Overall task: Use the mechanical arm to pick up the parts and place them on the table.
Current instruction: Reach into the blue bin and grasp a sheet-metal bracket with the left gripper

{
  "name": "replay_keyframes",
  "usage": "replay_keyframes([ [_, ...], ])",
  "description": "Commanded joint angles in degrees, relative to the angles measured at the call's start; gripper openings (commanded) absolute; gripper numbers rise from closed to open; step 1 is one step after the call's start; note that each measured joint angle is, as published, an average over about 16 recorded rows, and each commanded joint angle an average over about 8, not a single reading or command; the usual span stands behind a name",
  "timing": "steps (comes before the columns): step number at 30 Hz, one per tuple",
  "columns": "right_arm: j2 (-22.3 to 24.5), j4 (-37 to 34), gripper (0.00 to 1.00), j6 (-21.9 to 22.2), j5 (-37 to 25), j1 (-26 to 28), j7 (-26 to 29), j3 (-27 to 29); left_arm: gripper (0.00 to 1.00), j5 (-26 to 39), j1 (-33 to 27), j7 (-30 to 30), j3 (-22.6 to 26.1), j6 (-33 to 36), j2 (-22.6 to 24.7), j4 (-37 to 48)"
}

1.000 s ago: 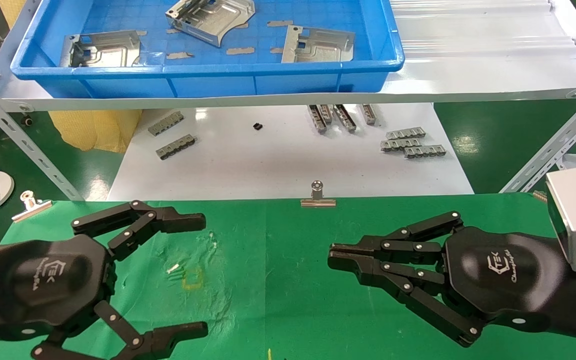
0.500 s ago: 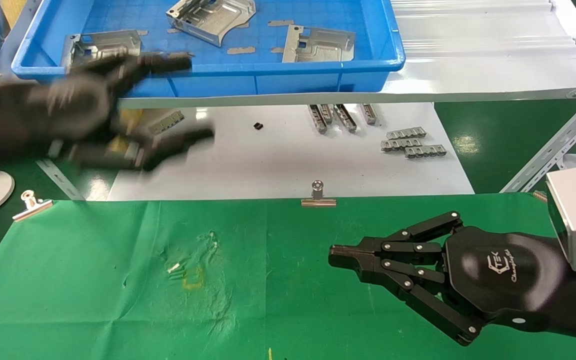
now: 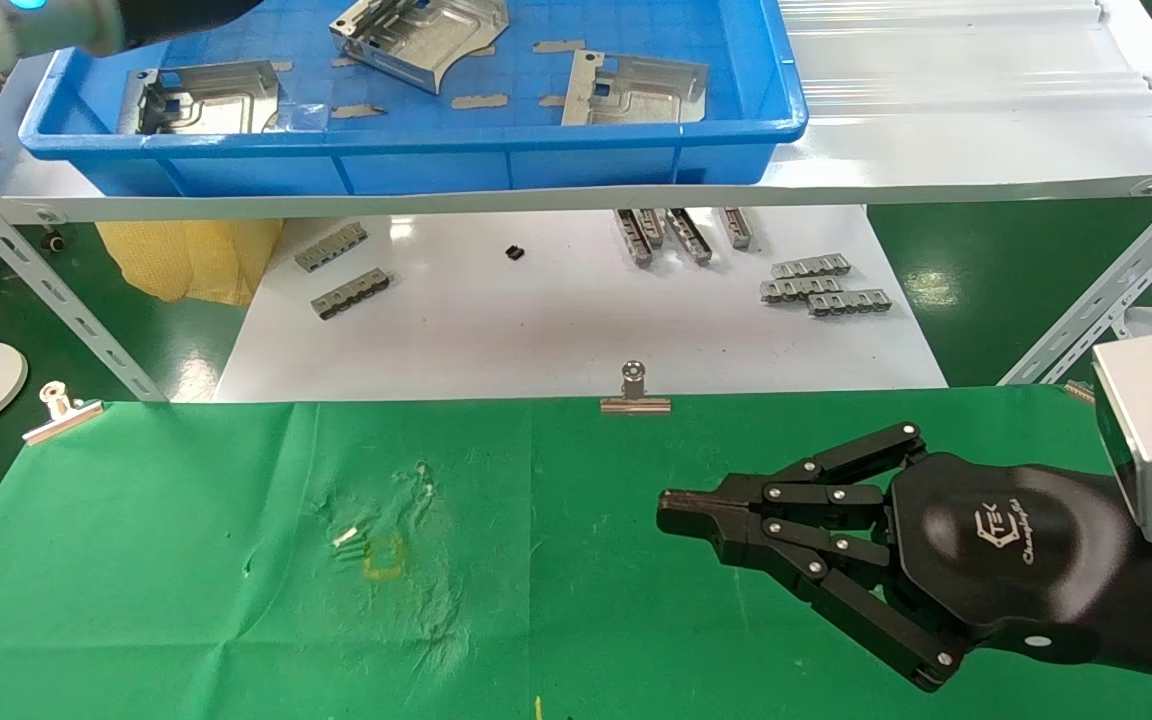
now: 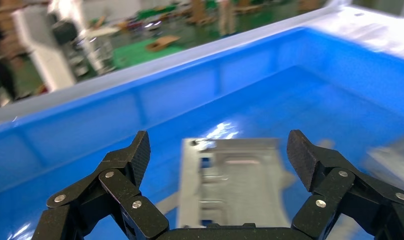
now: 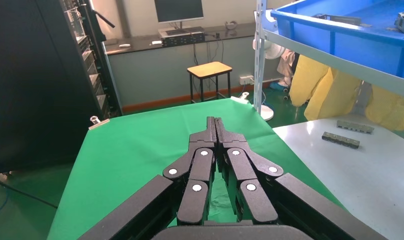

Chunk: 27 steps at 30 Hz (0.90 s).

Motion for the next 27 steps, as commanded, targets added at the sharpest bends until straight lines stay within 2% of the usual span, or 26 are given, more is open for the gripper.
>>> replay_keyframes([
  [1, 0.00, 0.00, 0.72, 0.00, 0.00, 0.00, 0.00, 0.00, 0.53, 1.22, -2.04, 0.59, 0.52, -4.18, 2.61, 4.41],
  [3, 0.00, 0.00, 0.93, 0.00, 0.00, 0.00, 0.00, 0.00, 0.28, 1.96, -2.81, 0.47, 0.97, -6.20, 3.91, 6.75],
  [4, 0.00, 0.00, 1.00, 0.00, 0.00, 0.00, 0.00, 0.00, 0.16, 2.33, -3.11, 0.35, 1.22, -7.03, 4.47, 7.75],
  [5, 0.00, 0.00, 1.00, 0.00, 0.00, 0.00, 0.00, 0.00, 0.04, 2.68, -3.36, 0.17, 1.45, -7.70, 4.94, 8.58],
  [6, 0.00, 0.00, 1.00, 0.00, 0.00, 0.00, 0.00, 0.00, 0.00, 3.03, -3.58, -0.01, 1.69, -8.28, 5.37, 9.30],
  [27, 0.00, 0.00, 1.00, 0.00, 0.00, 0.00, 0.00, 0.00, 0.00, 5.84, -4.66, -1.23, 3.65, -11.73, 7.81, 10.92],
])
